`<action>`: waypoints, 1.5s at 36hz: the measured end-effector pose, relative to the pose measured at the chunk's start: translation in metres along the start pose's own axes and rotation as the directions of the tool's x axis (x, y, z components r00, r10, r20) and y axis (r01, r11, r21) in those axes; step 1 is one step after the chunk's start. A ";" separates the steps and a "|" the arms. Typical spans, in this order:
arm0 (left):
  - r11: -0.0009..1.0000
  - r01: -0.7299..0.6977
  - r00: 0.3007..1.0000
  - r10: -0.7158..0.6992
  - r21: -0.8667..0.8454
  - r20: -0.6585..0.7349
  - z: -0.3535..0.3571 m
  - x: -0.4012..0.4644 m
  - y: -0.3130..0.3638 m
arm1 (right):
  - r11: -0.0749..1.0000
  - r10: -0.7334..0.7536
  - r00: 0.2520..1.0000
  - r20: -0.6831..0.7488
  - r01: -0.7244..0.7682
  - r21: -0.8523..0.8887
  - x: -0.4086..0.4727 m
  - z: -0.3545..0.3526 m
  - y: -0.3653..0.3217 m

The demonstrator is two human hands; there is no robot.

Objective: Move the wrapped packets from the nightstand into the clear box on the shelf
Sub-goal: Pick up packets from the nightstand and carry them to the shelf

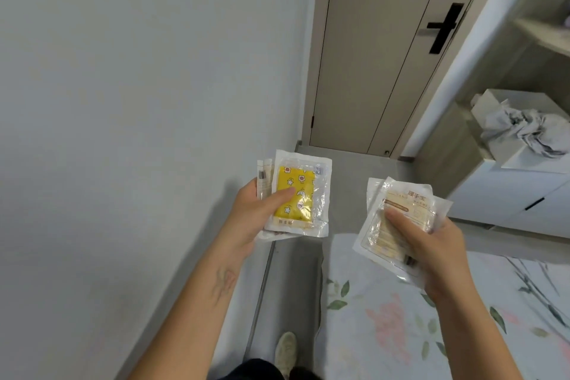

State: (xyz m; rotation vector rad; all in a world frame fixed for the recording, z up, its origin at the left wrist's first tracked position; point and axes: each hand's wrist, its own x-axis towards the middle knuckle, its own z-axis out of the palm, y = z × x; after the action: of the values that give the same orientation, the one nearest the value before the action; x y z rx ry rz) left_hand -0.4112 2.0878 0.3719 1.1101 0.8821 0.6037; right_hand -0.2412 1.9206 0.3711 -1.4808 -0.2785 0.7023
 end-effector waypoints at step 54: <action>0.952 0.177 0.816 -0.285 0.251 0.502 0.445 0.739 0.153 | 0.980 0.033 0.828 -0.560 0.082 0.179 0.728 -0.091 -0.187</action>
State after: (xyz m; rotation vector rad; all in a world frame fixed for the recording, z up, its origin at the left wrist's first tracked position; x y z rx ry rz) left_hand 0.3607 2.5027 0.3746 1.2387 0.5767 -0.0139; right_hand 0.4234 2.2829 0.3645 -1.4218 0.2227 0.2353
